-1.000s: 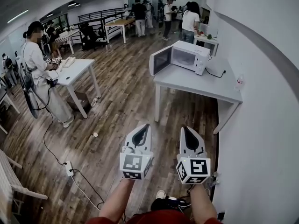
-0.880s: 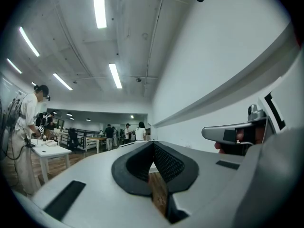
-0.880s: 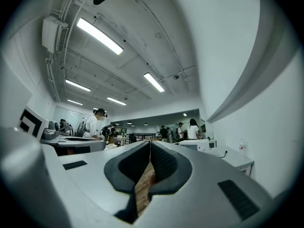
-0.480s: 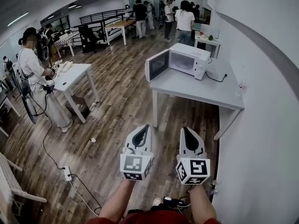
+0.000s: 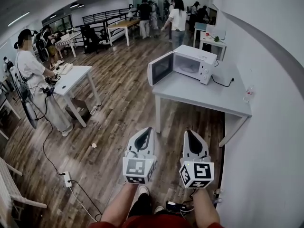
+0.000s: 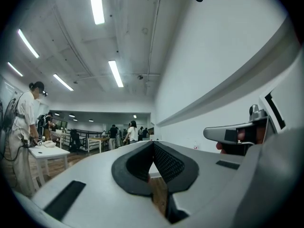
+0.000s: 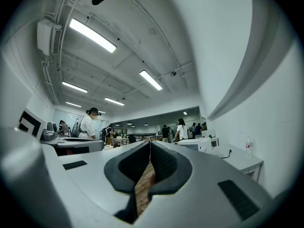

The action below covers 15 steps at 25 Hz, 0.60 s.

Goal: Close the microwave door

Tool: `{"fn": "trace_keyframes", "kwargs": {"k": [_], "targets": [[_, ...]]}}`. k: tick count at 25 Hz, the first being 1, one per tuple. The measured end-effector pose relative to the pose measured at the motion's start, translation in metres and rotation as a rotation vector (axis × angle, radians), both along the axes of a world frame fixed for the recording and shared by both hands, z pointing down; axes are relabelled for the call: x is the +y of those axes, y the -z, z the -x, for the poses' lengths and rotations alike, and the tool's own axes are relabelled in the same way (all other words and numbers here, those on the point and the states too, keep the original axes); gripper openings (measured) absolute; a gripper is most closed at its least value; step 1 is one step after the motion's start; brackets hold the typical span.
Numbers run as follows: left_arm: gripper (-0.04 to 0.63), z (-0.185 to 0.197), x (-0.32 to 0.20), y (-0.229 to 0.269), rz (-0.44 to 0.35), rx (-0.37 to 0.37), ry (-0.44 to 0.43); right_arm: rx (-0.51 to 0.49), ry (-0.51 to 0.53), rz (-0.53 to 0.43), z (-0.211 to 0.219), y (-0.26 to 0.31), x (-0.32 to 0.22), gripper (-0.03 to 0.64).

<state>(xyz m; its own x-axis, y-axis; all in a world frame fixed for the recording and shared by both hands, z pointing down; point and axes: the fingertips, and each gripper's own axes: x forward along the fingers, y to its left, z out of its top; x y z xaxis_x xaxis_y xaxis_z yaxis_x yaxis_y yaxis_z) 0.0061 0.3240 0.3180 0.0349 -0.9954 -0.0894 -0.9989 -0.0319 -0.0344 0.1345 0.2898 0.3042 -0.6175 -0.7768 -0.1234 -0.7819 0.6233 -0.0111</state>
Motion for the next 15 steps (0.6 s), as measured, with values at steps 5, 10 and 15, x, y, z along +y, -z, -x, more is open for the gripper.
{"fn": "trace_keyframes", "kwargs": {"k": [5, 10, 15], "targets": [[0.026, 0.026, -0.034, -0.006, -0.005, 0.006, -0.013, 0.005, -0.009, 0.003, 0.026, -0.006, -0.034, 0.028], [0.026, 0.057, -0.073, -0.007, -0.011, 0.007, -0.033, 0.019, -0.011, 0.002, 0.063, -0.009, -0.070, 0.028], [0.026, 0.094, -0.105, -0.006, -0.013, 0.010, -0.051, 0.030, -0.014, -0.003, 0.104, -0.006, -0.101, 0.028]]}}
